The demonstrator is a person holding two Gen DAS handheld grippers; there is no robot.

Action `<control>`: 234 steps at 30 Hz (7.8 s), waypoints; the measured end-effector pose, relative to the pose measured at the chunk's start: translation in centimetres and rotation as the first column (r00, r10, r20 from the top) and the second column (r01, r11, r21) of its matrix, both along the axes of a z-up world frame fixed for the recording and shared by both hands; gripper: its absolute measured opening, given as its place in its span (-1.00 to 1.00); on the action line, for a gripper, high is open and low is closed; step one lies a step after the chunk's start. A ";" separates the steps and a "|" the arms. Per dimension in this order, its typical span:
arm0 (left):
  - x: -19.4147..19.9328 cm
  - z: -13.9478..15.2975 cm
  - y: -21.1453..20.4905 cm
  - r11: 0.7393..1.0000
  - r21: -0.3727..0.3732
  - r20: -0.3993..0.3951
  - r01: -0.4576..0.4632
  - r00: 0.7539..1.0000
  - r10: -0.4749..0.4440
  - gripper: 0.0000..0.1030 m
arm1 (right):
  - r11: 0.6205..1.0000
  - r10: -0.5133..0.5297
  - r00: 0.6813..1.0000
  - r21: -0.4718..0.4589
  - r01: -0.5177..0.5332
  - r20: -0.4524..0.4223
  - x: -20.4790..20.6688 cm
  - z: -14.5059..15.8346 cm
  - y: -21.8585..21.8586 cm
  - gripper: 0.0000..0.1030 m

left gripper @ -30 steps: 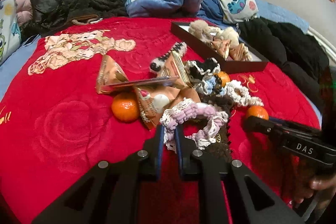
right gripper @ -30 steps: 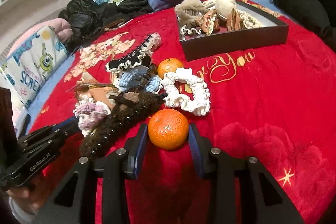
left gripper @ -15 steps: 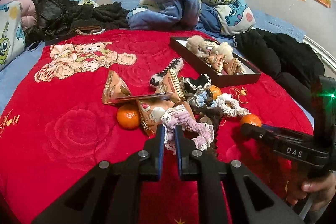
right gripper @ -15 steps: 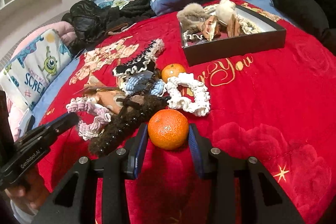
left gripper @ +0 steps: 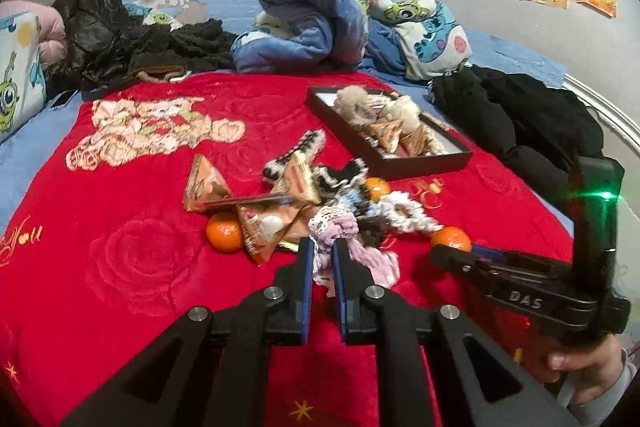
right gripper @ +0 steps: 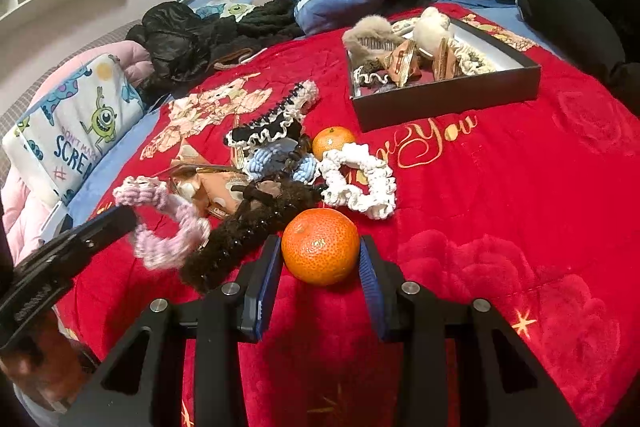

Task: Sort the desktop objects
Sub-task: 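Carry the scrunchie and tangerine in both tools toward the black box, then lower scrunchie into box and open left tool while right tool releases tangerine there, then move both open tools back to the pile of candy packets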

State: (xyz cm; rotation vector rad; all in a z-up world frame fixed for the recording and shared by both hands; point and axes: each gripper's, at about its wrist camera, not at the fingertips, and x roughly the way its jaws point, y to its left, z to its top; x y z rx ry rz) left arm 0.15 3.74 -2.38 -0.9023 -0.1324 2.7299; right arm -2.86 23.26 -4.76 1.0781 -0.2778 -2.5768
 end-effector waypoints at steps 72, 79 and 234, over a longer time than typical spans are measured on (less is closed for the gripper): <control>3.0 2.2 12.2 0.987 0.014 -0.042 0.160 0.986 -0.159 -0.80 | 0.978 -0.208 0.966 -0.012 0.208 -0.152 3.8 3.8 9.5 -0.26; 3.1 3.0 12.7 0.990 0.011 -0.010 0.140 0.990 -0.140 -0.80 | 0.984 -0.176 0.964 -0.009 0.178 -0.200 3.9 5.1 8.7 -0.26; -11.8 0.6 -7.6 0.914 -0.056 -0.020 -0.402 0.916 0.402 1.00 | 0.980 0.116 0.985 -0.146 -0.135 -0.128 -13.8 5.6 -1.2 0.87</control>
